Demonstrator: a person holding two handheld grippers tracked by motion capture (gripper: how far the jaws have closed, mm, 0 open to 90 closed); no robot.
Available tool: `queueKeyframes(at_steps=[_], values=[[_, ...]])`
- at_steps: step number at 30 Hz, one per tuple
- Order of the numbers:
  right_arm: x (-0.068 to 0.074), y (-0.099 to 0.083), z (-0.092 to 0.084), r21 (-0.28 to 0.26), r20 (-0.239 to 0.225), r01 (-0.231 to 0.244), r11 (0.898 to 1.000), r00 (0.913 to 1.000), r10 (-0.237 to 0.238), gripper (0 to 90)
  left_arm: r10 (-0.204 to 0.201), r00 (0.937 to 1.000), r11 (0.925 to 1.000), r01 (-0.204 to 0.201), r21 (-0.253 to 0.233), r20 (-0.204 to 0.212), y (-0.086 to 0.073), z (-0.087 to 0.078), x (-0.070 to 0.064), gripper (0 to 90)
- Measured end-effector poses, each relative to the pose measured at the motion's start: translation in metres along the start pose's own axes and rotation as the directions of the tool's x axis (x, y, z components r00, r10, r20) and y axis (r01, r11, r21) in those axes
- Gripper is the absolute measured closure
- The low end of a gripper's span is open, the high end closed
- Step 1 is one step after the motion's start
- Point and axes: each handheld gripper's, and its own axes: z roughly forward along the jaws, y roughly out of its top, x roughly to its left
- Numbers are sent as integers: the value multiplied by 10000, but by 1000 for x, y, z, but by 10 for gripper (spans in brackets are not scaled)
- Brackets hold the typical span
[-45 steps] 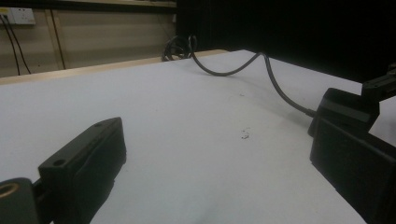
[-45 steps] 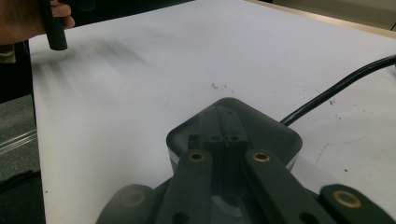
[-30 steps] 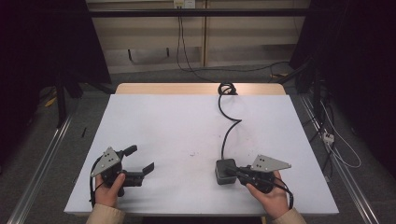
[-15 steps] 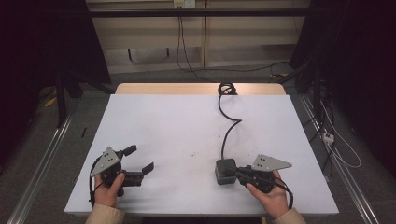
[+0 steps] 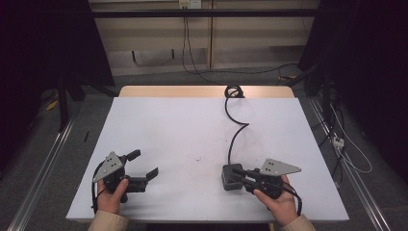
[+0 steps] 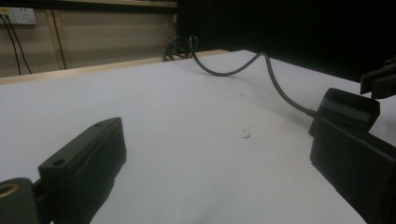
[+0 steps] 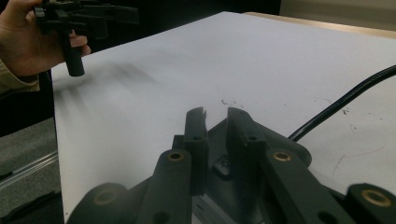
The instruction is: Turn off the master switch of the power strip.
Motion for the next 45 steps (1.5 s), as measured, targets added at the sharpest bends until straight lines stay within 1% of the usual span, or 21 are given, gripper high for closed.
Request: queueKeyframes(at_steps=[3,6,9,18,21,24,26,31,35,38,39,41,45], values=[[0,0,0,-32,33,-11,10000,10000,11,770,-8,10000,10000,8,-18,-8,0,0,0,32],[0,0,0,-121,90,-124,9999,9999,125,728,-8,10000,10000,8,-22,22,0,0,0,32],[-1,0,0,-151,117,-141,9998,9998,143,698,-3,10000,10000,3,6,9,0,0,0,32],[-3,1,0,-159,321,-208,9997,9993,213,523,-42,10000,10000,42,-14,-45,-1,-1,1,32],[-4,1,1,-187,318,-266,9995,9991,272,472,-30,10000,10000,30,-1,-70,-1,-2,2,32],[-4,1,1,-165,399,-345,9993,9986,351,396,-105,9999,9999,104,-74,-80,-1,-2,2,32],[-4,1,1,-171,410,-339,9993,9986,346,376,-152,9998,9998,151,-94,-100,-1,-2,2,32],[-5,1,1,-146,404,-340,9993,9986,346,319,-76,9999,10000,76,-28,-67,-1,-2,2,32],[-6,0,1,-150,487,-360,9992,9981,367,230,-160,9998,9998,159,-92,-83,-1,-2,2,32],[-7,0,2,-91,548,-393,9992,9977,397,97,-110,9999,9999,110,-70,-63,-1,-2,2,32],[-7,0,3,-9,530,-391,9992,9978,391,70,-106,9999,9999,105,-70,-55,-1,-1,2,32],[-7,-1,2,-88,539,-316,9995,9980,320,57,-94,9999,9999,94,-73,-58,-1,-1,2,32],[-7,-1,0,-161,516,-343,9993,9981,351,55,-139,9999,9999,139,-79,-27,-1,1,1,32]])
